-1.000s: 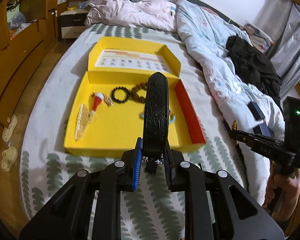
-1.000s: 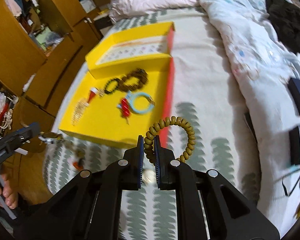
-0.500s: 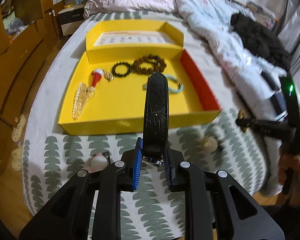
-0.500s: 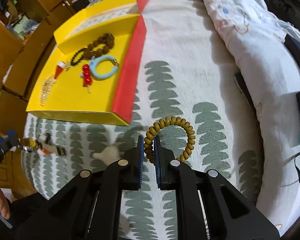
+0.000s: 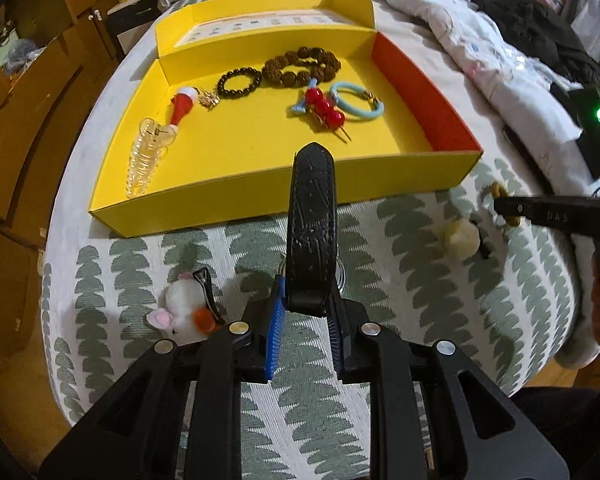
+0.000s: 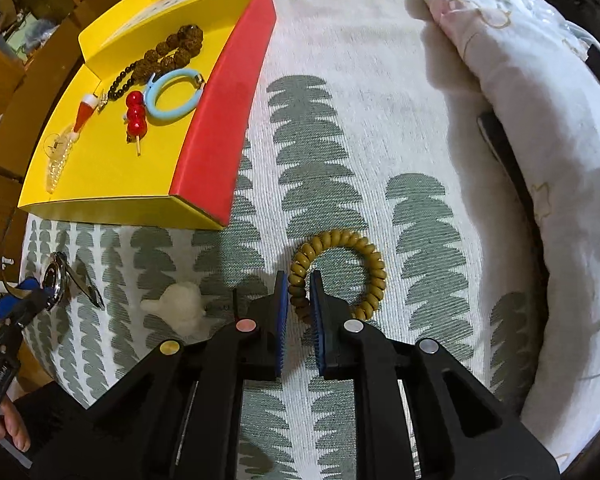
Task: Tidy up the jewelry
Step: 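Set the watch and bead bracelet on the bed and open both tools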
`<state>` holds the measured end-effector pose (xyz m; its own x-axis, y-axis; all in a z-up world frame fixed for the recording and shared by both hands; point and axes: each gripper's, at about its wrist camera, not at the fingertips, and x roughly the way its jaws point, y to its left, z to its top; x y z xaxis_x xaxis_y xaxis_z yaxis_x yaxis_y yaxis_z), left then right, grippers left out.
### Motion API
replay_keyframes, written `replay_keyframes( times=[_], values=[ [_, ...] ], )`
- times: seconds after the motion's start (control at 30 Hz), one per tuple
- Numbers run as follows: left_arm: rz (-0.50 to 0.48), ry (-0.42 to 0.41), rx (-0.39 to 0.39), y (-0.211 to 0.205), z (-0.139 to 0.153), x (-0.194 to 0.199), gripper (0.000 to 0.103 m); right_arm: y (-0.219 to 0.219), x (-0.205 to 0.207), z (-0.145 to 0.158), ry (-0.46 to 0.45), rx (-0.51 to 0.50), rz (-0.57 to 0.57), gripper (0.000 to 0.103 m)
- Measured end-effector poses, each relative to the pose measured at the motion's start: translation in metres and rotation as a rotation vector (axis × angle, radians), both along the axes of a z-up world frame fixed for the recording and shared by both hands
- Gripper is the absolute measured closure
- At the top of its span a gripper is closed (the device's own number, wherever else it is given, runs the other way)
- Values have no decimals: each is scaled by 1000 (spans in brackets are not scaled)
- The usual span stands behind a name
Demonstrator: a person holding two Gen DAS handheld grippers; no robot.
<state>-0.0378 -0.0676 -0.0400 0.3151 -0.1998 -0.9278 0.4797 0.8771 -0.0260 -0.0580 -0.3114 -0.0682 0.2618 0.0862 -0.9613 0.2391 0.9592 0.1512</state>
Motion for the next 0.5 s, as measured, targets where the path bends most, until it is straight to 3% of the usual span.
replay_keyframes(
  times=[0.23,0.27,0.37,0.5],
  values=[
    [-11,0,19,-3,-3,-5,82,-3,1,5,-9,-6,-22,84],
    [-14,5,24,-3,-3,-7,80,-3,1,6,-12,-9,-24,84],
    [-18,5,34,-3,-2,-9,57,-5,-1,14,-28,-6,-28,84],
    [-17,-2,42,-2,-3,-10,57,-6,-2,21,-49,-1,-34,84]
  ],
)
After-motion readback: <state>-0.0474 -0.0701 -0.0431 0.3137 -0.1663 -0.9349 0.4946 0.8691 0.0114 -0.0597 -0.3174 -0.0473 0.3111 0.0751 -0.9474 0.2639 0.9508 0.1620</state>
